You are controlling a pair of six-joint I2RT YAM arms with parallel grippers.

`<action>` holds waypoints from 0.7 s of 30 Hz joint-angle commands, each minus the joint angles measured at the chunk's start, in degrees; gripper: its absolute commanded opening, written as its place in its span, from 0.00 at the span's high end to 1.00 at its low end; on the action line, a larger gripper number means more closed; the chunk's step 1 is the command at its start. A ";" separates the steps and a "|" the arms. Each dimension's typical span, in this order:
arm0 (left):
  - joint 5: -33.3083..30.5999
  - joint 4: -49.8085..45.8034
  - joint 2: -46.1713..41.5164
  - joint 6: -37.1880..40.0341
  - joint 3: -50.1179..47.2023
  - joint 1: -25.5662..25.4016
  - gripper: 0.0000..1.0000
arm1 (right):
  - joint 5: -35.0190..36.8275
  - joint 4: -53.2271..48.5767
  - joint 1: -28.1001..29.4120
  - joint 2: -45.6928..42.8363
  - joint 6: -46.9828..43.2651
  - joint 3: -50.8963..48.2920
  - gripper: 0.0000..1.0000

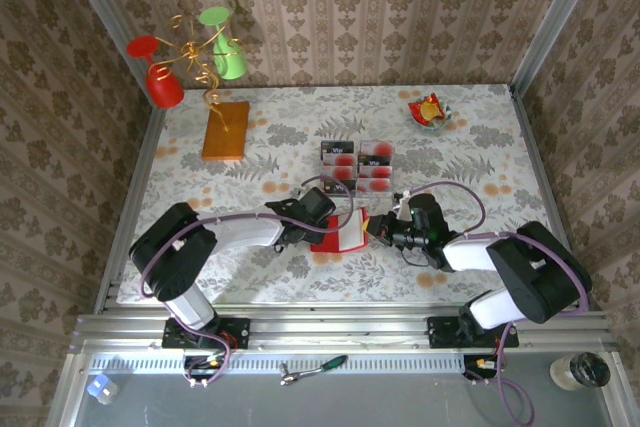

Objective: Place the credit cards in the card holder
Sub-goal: Place the card holder at the bottom-center of the table.

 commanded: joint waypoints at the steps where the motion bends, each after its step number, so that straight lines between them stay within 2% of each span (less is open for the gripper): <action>1: -1.30 0.58 1.03 0.39 -0.58 0.57 0.16 | 3.57 -4.44 0.36 -2.49 -3.43 -0.04 0.77; 3: -1.62 0.57 1.08 0.72 -0.33 0.56 0.17 | 3.90 -7.55 0.21 -4.94 -4.48 0.43 0.65; 6: -1.97 0.17 0.92 1.26 0.01 0.64 0.17 | 4.84 -12.66 -0.47 -8.90 -5.94 1.27 0.57; 15: -1.93 0.14 -0.10 1.38 -0.25 0.70 0.17 | 11.70 -34.09 -1.56 -25.44 -12.24 6.62 0.57; 18: -1.90 0.35 -0.25 1.34 -0.43 0.74 0.17 | 10.02 -36.75 -1.41 -25.45 -13.63 9.26 0.57; 21: -1.97 0.40 -0.30 1.34 -0.53 0.75 0.17 | 7.97 -36.41 0.36 -21.28 -14.21 11.97 0.58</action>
